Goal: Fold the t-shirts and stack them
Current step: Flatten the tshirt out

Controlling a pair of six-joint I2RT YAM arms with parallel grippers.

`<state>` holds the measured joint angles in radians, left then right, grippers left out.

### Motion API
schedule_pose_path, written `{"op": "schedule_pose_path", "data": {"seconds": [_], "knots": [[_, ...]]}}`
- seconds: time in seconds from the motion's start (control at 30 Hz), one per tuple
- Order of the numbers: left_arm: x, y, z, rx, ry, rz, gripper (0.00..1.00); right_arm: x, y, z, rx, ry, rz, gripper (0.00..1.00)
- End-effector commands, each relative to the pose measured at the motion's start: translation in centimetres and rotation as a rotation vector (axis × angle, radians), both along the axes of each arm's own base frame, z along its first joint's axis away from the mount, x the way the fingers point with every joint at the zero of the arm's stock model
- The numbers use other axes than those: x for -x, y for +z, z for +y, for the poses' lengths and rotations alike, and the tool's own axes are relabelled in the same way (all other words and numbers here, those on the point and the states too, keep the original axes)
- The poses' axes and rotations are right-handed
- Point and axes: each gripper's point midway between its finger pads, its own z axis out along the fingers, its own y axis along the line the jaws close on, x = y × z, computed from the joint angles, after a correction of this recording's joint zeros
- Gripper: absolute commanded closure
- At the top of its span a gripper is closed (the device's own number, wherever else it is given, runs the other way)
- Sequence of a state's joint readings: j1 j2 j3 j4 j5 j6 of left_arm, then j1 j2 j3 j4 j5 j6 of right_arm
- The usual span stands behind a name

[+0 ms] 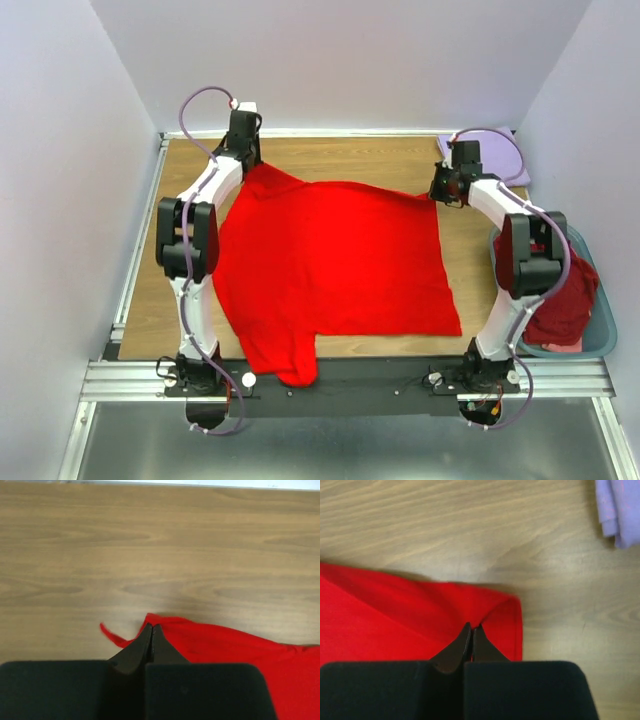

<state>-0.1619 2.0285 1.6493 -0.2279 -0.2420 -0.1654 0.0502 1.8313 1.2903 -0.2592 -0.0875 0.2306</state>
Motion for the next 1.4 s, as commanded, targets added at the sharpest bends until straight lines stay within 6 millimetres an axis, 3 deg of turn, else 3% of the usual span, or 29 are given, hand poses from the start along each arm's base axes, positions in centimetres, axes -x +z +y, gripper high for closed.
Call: {"op": "schedule_pose_path", "data": {"seconds": [0.0,0.03,0.07,0.17,0.33,0.53,0.8,1.07,1.37], "knots": [[-3.6,2.5,-0.6,0.076,-0.007,-0.077,1.0,-5.1,1.3,-1.2,0.043,-0.04,-0.114,1.0],[-4.3,3.2,-0.6,0.087,-0.01,-0.09,1.0,-5.8,0.1,-1.2,0.051,-0.037,-0.097,1.0],[-4.9,1.7,-0.6,0.094,-0.007,-0.068,1.0,-6.2,-0.2,-1.3,0.054,-0.039,-0.097,1.0],[-6.2,0.5,-0.9,0.119,-0.014,-0.042,1.0,-7.6,-1.4,-1.6,0.069,-0.045,-0.087,1.0],[-7.4,-0.5,-0.6,0.153,-0.019,-0.026,1.0,-9.4,-1.9,-1.6,0.067,-0.057,-0.097,1.0],[-7.7,0.5,0.2,0.205,-0.006,-0.047,1.0,-11.1,-1.1,-2.4,0.082,-0.095,-0.127,0.99],[-8.5,3.6,0.7,0.217,0.002,-0.125,1.0,-12.5,0.7,-3.1,0.095,-0.126,-0.173,0.99],[-8.3,1.2,-1.1,0.29,-0.074,-0.077,1.0,-12.8,-0.8,-3.7,0.069,-0.155,-0.15,0.99],[-9.1,2.4,-0.1,0.323,-0.073,-0.114,1.0,-13.3,0.0,-2.9,0.007,-0.15,-0.164,0.99]]}}
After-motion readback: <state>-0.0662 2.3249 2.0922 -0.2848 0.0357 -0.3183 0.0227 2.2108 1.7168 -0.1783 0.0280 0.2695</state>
